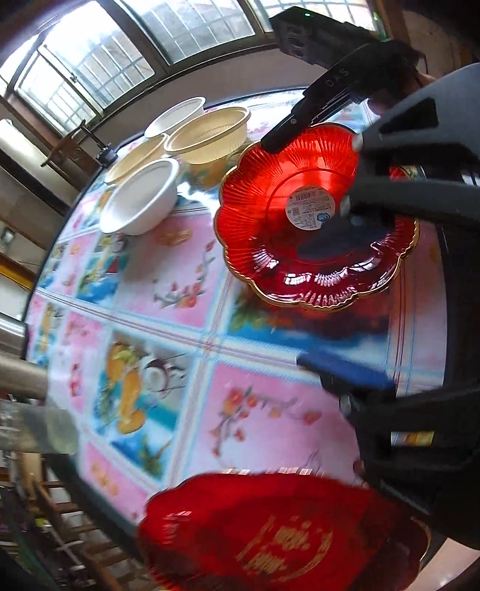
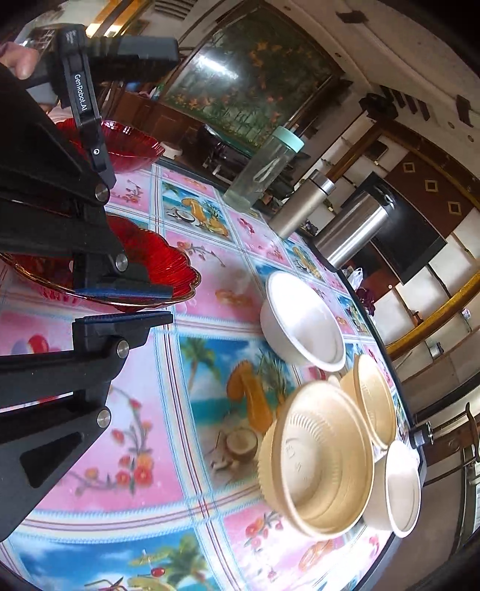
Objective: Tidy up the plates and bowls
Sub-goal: 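Lift the sticker red plate and carry it toward the left tool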
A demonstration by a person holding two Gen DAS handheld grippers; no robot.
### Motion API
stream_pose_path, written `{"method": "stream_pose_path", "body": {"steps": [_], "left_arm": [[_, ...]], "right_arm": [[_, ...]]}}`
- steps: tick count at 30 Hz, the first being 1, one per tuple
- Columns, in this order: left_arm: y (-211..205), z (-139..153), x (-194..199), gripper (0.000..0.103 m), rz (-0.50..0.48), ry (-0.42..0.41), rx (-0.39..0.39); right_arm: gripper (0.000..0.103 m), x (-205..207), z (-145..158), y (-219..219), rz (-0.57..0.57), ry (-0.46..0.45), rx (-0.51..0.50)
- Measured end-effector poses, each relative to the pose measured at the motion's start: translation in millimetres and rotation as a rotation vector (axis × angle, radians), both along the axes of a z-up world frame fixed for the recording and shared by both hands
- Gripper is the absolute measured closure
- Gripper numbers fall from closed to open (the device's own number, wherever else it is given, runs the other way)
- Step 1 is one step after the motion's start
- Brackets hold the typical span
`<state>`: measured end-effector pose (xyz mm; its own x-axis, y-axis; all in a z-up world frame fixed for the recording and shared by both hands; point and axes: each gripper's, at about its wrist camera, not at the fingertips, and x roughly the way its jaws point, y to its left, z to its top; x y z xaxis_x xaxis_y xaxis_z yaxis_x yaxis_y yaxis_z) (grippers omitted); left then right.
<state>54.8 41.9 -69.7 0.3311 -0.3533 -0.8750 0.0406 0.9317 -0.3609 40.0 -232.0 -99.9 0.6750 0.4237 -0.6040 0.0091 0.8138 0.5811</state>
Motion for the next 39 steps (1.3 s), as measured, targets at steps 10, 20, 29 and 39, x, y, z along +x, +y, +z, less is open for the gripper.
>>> {"method": "stream_pose_path", "body": {"steps": [10, 20, 29, 39], "left_arm": [[-17, -24, 0, 0.046, 0.005, 0.110, -0.084], [-10, -24, -1, 0.092, 0.019, 0.039, -0.047], [-4, -22, -2, 0.098, 0.027, -0.001, -0.078], [18, 21, -19, 0.098, 0.041, -0.130, -0.096]], "right_arm": [[0.096, 4, -23, -11, 0.024, 0.011, 0.099], [0.096, 8, -30, -12, 0.009, 0.029, 0.090], [0.096, 6, -30, -11, 0.003, 0.021, 0.069], [0.097, -3, 2, 9, 0.028, -0.069, 0.074]]}}
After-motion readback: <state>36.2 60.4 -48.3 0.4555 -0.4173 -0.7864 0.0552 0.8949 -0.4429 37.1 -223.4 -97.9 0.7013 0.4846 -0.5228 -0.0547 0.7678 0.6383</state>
